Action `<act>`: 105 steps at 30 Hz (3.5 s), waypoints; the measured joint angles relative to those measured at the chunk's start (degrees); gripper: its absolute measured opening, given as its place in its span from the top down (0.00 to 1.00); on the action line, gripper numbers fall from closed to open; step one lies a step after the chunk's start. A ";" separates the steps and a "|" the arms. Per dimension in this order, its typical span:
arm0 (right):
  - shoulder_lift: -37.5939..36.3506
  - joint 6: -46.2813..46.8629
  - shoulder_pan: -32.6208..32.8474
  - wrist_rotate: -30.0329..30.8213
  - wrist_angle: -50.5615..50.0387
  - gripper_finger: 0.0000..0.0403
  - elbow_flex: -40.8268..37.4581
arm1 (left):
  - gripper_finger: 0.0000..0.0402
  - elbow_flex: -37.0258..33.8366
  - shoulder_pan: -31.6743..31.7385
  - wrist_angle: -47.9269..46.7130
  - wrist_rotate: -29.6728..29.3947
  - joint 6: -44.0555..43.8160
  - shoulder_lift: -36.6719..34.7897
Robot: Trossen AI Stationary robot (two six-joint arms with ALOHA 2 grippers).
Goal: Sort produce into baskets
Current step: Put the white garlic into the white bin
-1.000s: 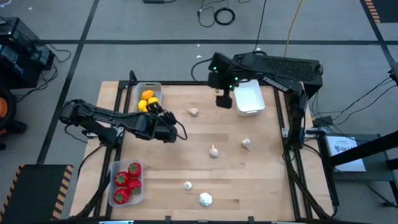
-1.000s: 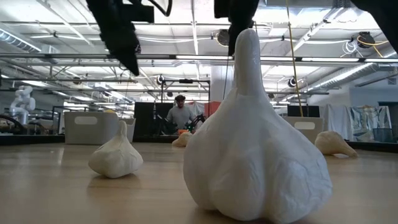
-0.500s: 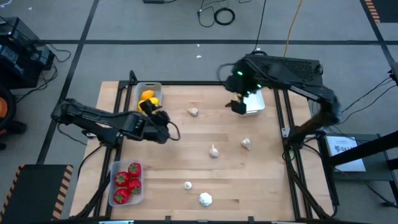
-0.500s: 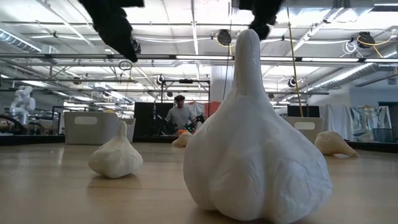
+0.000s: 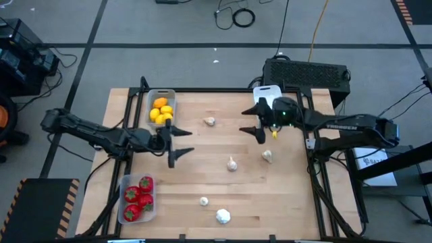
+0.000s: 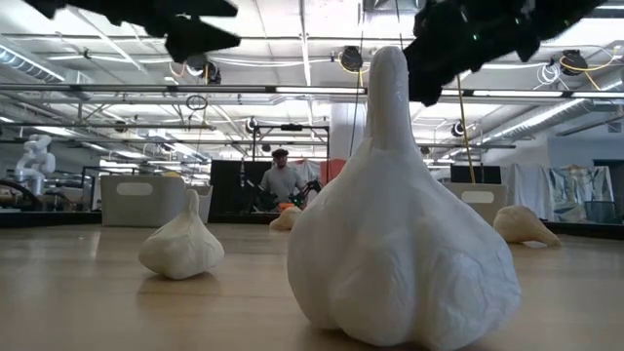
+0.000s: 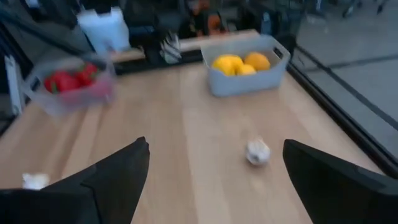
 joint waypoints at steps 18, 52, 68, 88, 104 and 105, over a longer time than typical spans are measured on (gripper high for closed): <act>6.93 5.40 0.67 0.36 15.93 0.11 -6.90 | 0.25 -1.30 3.23 18.02 6.24 4.32 22.41; 10.22 -5.50 23.11 23.29 -18.04 0.11 11.93 | 0.25 8.72 4.18 31.10 9.04 6.17 48.00; 9.90 -3.73 23.01 27.55 -22.54 0.11 11.88 | 0.25 22.17 5.40 27.43 20.25 5.83 62.29; 9.92 -3.79 22.98 27.35 -22.49 0.11 11.85 | 0.25 27.66 5.42 15.86 18.58 9.41 66.07; 9.57 -0.08 22.97 35.62 -29.91 0.11 11.83 | 0.32 27.63 5.46 15.46 17.64 10.80 66.05; 9.57 0.18 22.97 36.17 -30.38 0.11 11.83 | 0.34 27.63 5.48 15.46 17.51 10.83 66.05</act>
